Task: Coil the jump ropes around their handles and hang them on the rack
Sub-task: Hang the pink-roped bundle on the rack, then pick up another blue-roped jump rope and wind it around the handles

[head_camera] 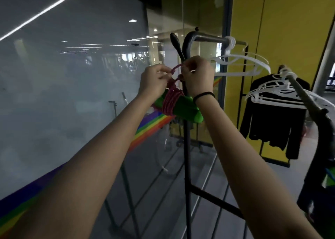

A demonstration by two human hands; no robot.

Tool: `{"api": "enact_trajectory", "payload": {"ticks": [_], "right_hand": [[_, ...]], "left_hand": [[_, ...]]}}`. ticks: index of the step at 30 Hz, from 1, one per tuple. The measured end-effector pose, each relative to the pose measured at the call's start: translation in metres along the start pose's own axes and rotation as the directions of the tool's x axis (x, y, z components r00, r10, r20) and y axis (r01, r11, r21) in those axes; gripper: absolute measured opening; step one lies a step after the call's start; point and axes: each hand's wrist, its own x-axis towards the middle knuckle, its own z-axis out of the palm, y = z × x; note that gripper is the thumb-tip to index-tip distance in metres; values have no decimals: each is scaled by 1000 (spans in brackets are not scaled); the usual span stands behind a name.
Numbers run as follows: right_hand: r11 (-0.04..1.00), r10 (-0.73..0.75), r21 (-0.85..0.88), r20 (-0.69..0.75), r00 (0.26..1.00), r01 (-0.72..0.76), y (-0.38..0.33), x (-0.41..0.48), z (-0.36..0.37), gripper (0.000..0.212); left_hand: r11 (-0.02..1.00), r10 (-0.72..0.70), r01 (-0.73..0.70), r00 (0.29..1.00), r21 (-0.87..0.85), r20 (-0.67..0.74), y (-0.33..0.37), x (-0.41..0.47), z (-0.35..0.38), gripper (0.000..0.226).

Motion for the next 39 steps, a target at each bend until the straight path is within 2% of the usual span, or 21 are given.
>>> {"api": "enact_trajectory", "payload": {"ticks": [3,8,12,17,20,22,25,27,30,34,37,39], "right_hand": [[999,34,17,-37,999,-33,16,-6,-5,10],[997,74,25,-5,997,-74,35,-33,-7,9],[998,42,54,65,997,-45,22,-47,-16,15],[966,-4,258,96,995,-21,3,-81,-38,9],[922,-40,384,216,976,-47,-14,-112,-53,12],[879,-77,468,334,939,-95,-22,-142,-64,13],[829,-173,536,520,837,-162,-34,-198,-86,22],[813,-229,541,639,734,-216,-44,-239,-110,24],[798,-306,531,765,567,-286,-69,-291,-162,21],[774,-439,531,842,312,-344,-107,-346,-243,27],[766,-545,544,832,103,-343,-123,-382,-303,13],[743,-608,574,794,10,-344,-128,-405,-345,8]], "left_hand": [[999,-34,36,997,-34,68,-12,-6,13,14],[992,-58,69,993,-108,100,-26,-27,21,14],[988,-91,93,996,-124,22,-14,-46,9,8],[975,-185,178,982,-134,-39,14,-97,-16,13],[961,-273,264,954,-80,-125,34,-153,-31,17],[940,-342,333,921,-76,-187,48,-204,-39,12],[893,-448,436,831,-116,-330,80,-289,-48,18],[846,-509,522,738,-104,-443,111,-349,-53,18],[791,-517,610,621,-50,-590,168,-432,-56,17],[745,-490,665,489,-56,-722,254,-524,-57,18],[717,-468,696,450,-29,-761,310,-586,-48,18],[691,-471,723,433,-16,-769,343,-626,-37,21]]}}
